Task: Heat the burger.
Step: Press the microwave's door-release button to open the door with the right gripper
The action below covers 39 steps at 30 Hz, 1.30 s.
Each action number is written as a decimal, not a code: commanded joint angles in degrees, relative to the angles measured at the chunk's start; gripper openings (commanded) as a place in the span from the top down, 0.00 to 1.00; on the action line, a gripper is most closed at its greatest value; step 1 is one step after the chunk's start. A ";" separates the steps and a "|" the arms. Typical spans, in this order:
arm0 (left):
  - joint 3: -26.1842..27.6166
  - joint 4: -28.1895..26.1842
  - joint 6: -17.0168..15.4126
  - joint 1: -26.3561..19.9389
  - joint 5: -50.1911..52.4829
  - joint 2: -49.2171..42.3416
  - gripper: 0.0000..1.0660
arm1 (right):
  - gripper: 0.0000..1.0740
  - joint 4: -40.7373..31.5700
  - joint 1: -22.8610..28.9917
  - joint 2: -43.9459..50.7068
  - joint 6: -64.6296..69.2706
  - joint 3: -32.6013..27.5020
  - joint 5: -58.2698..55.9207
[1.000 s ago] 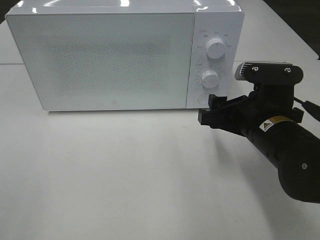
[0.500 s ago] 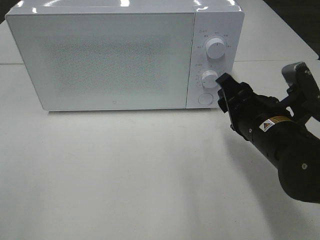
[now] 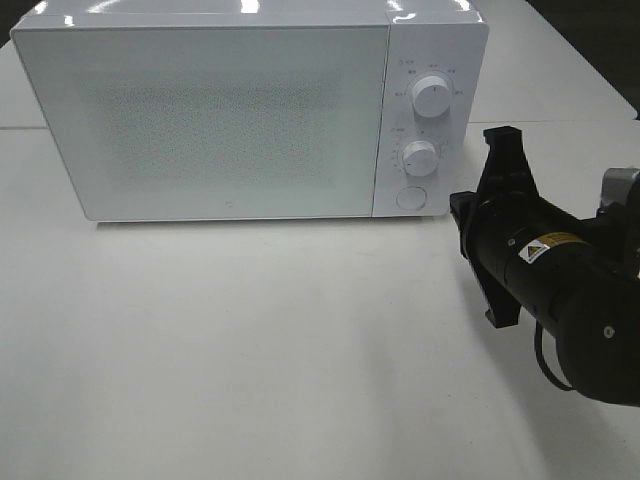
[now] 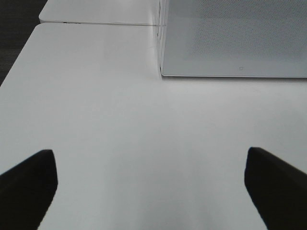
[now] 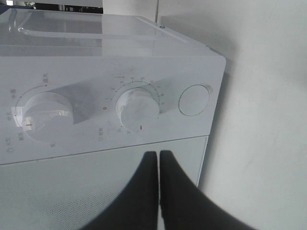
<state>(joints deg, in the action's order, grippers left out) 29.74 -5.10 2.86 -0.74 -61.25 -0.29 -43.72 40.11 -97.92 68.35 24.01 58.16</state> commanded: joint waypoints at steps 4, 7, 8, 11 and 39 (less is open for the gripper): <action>-0.17 -0.06 -0.23 -0.11 0.00 -0.92 0.08 | 1.00 -1.95 -0.06 -1.49 1.38 0.57 -1.26; -0.17 -0.06 -0.23 -0.11 0.00 -0.92 0.08 | 1.00 -2.41 -0.06 -3.27 3.72 0.63 -1.03; -0.17 -0.06 -0.23 -0.11 0.00 -0.92 0.08 | 1.00 -2.41 -0.06 -3.27 3.72 0.63 -1.03; -0.17 -0.06 -0.23 -0.11 0.00 -0.92 0.08 | 1.00 -2.35 -0.06 -6.02 6.25 2.18 -1.15; -0.17 -0.06 -0.23 -0.11 0.00 -0.92 0.08 | 1.00 -4.30 -4.81 -21.72 5.73 23.38 -7.33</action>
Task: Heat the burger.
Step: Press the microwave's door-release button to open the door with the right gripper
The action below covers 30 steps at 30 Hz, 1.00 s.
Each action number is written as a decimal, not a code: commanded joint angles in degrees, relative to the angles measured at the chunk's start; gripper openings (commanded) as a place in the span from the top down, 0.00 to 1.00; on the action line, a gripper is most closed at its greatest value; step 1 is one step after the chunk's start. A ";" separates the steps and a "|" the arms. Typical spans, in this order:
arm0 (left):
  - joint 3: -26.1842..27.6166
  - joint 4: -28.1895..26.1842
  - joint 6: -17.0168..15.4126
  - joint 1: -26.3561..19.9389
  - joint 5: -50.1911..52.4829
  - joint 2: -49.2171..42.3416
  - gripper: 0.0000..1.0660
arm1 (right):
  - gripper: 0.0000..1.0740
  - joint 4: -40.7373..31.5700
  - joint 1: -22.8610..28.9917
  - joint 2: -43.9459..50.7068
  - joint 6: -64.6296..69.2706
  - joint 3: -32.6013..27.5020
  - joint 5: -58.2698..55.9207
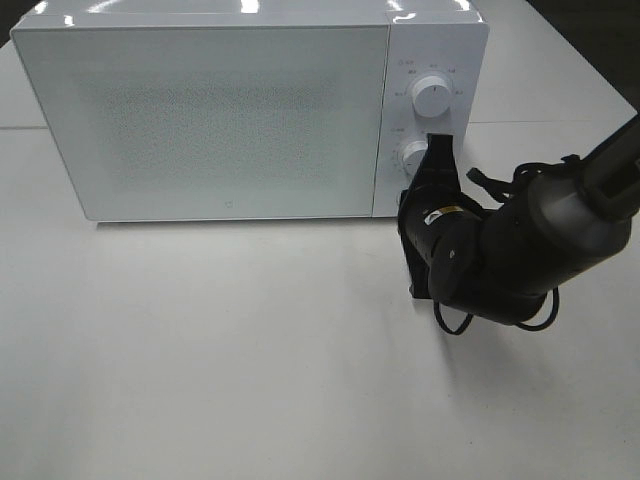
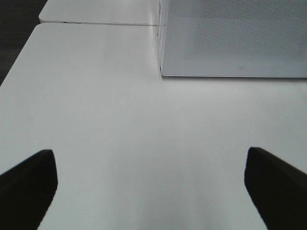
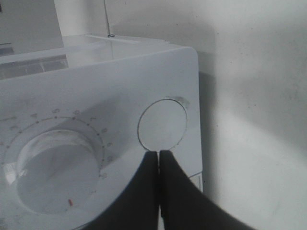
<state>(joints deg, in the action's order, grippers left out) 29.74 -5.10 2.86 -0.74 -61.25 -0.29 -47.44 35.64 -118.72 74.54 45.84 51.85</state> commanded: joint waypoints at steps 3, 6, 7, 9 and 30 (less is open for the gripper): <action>-0.17 -0.06 -0.23 -0.11 0.00 -0.92 0.08 | 1.00 -2.23 -0.34 -2.18 -0.69 2.69 -0.97; -0.17 -0.06 -0.23 -0.11 0.00 -0.92 0.08 | 1.00 -2.58 -0.97 -3.50 -1.03 4.18 -1.78; -0.17 -0.06 -0.23 -0.11 0.00 -0.92 0.08 | 1.00 -2.58 -0.97 -3.50 -1.03 4.18 -1.78; -0.17 -0.06 -0.23 -0.11 0.00 -0.92 0.08 | 1.00 -2.69 -0.97 -3.67 -1.03 4.64 -1.43; -0.17 -0.06 -0.23 -0.11 0.00 -0.92 0.08 | 1.00 -3.09 -2.29 -4.81 -4.98 8.14 5.79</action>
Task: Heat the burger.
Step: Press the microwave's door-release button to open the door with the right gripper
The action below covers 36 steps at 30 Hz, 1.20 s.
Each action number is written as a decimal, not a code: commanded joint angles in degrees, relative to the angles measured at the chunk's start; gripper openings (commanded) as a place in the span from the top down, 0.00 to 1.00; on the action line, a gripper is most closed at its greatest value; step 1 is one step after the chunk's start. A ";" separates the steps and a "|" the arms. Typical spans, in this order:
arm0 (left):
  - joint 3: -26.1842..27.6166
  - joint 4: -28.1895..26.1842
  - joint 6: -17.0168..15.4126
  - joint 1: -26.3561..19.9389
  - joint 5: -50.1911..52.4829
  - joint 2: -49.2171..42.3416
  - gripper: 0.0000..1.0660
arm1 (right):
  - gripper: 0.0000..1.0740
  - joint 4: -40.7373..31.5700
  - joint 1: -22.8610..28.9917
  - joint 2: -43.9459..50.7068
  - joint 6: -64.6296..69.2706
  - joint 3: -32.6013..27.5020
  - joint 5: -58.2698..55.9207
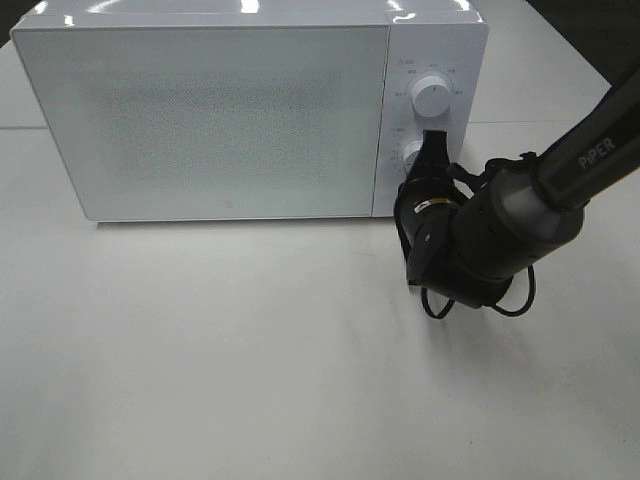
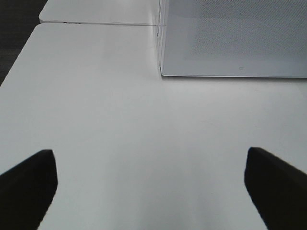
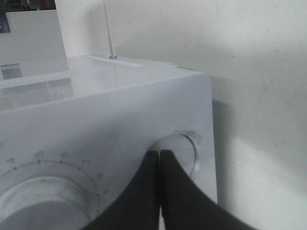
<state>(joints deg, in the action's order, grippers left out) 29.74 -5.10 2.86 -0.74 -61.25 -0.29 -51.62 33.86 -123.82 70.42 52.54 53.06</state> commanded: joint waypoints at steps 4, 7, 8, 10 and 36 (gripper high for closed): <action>-0.17 -0.06 -0.23 -0.11 0.00 -0.92 0.08 | 1.00 1.09 -0.52 -0.29 -0.86 2.18 5.21; -0.17 -0.06 -0.23 -0.11 0.00 -0.92 0.08 | 1.00 1.38 -0.52 -1.60 -0.40 3.38 6.36; -0.17 -0.06 -0.23 -0.11 0.00 -0.92 0.08 | 1.00 1.66 -0.52 -2.41 -0.06 4.07 8.19; -0.17 -0.06 -0.23 -0.11 0.00 -0.92 0.08 | 1.00 2.64 -0.52 -3.09 -0.34 4.93 10.83; -0.17 -0.06 -0.23 -0.11 0.00 -0.92 0.08 | 1.00 4.98 -1.20 -4.18 -2.06 8.59 12.78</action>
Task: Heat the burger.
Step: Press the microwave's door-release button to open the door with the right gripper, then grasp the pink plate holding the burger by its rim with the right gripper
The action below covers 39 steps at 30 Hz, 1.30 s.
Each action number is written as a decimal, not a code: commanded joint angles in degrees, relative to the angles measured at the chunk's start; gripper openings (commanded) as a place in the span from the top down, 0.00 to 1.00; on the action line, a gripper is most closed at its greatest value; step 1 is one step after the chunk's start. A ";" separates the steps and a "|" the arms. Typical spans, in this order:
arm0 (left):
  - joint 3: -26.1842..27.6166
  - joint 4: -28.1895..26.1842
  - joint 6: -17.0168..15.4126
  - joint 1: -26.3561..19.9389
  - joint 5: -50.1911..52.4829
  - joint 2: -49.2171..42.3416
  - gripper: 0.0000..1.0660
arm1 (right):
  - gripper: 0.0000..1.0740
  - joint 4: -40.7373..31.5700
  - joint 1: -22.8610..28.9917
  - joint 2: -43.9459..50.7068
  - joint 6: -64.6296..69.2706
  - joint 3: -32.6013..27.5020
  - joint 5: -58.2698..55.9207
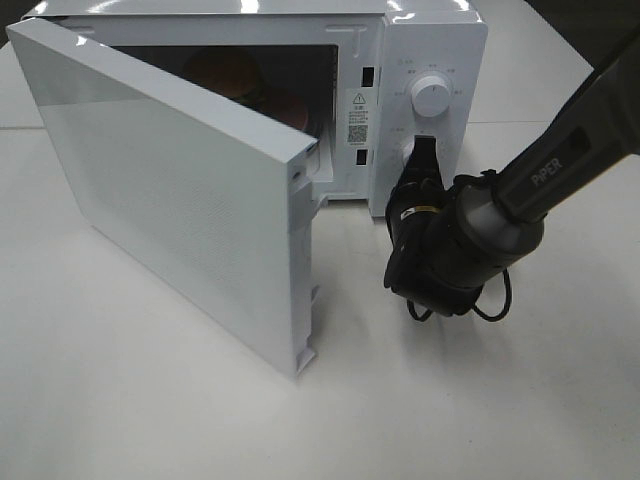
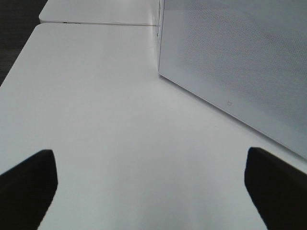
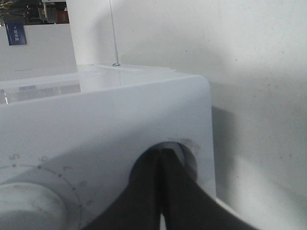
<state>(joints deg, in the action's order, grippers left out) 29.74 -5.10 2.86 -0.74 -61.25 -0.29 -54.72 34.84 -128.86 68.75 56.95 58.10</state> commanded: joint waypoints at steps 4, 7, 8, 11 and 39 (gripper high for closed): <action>-0.17 -0.06 -0.23 -0.11 0.00 -0.92 0.08 | 1.00 8.25 -2.18 1.60 -0.46 4.18 6.36; -0.17 -0.06 -0.23 -0.11 0.00 -0.92 0.08 | 1.00 8.25 -2.18 1.89 -0.46 4.18 4.53; -0.17 -0.06 -0.23 -0.11 0.00 -0.92 0.08 | 1.00 8.25 -2.18 1.89 -0.46 4.18 4.53; -0.17 -0.06 -0.23 -0.11 0.00 -0.92 0.08 | 1.00 8.14 -2.01 2.18 -0.46 3.55 3.50; -0.17 -0.06 -0.23 -0.11 0.00 -0.92 0.08 | 1.00 11.06 -2.01 21.60 -21.49 -15.24 -25.67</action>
<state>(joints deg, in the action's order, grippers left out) 29.74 -5.10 2.86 -0.74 -61.25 -0.29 -45.15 33.12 -109.38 51.80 42.23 34.95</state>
